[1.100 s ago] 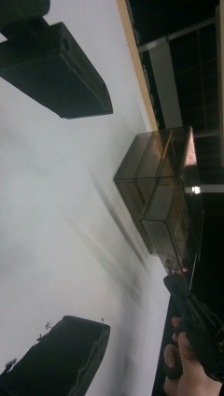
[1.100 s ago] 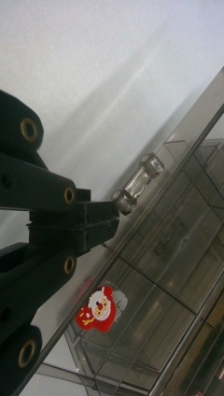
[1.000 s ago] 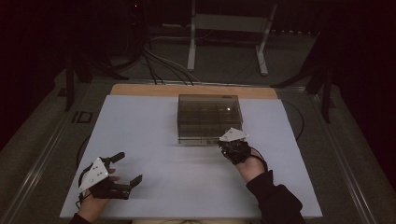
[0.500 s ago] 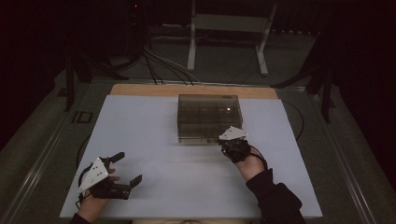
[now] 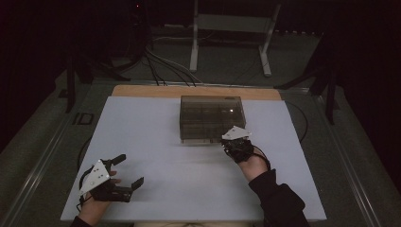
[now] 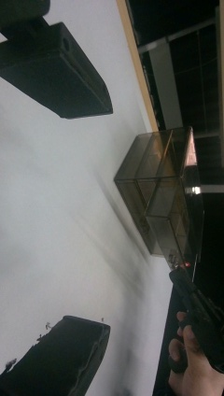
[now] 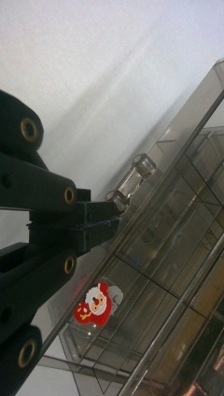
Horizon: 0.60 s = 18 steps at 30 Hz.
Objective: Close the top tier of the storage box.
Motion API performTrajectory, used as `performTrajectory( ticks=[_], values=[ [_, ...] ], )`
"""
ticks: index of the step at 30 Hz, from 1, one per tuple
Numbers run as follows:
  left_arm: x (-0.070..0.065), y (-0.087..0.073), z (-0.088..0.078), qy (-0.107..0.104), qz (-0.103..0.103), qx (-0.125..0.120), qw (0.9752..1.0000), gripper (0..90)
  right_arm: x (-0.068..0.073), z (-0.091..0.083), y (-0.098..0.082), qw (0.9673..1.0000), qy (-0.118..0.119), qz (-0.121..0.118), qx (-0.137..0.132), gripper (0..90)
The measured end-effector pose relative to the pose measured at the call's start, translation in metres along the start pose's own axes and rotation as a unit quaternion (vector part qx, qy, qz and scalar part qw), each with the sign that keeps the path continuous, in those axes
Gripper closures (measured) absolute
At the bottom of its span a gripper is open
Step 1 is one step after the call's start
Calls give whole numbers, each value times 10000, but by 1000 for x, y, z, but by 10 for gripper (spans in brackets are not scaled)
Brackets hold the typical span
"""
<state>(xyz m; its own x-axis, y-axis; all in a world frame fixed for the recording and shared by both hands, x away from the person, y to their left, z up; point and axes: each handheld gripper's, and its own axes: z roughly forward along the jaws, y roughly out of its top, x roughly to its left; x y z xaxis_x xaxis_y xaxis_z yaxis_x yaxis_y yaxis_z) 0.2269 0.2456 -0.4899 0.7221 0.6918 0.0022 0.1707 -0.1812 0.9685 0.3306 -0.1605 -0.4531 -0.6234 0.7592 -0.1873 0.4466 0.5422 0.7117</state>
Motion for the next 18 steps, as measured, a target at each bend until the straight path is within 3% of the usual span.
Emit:
performTrajectory(
  ticks=[18],
  values=[
    [0, 0, 0, 3, -14, -7, 10000, 2, -8, 3, 4, 9999, -79, 94, -30, 900]
  ],
)
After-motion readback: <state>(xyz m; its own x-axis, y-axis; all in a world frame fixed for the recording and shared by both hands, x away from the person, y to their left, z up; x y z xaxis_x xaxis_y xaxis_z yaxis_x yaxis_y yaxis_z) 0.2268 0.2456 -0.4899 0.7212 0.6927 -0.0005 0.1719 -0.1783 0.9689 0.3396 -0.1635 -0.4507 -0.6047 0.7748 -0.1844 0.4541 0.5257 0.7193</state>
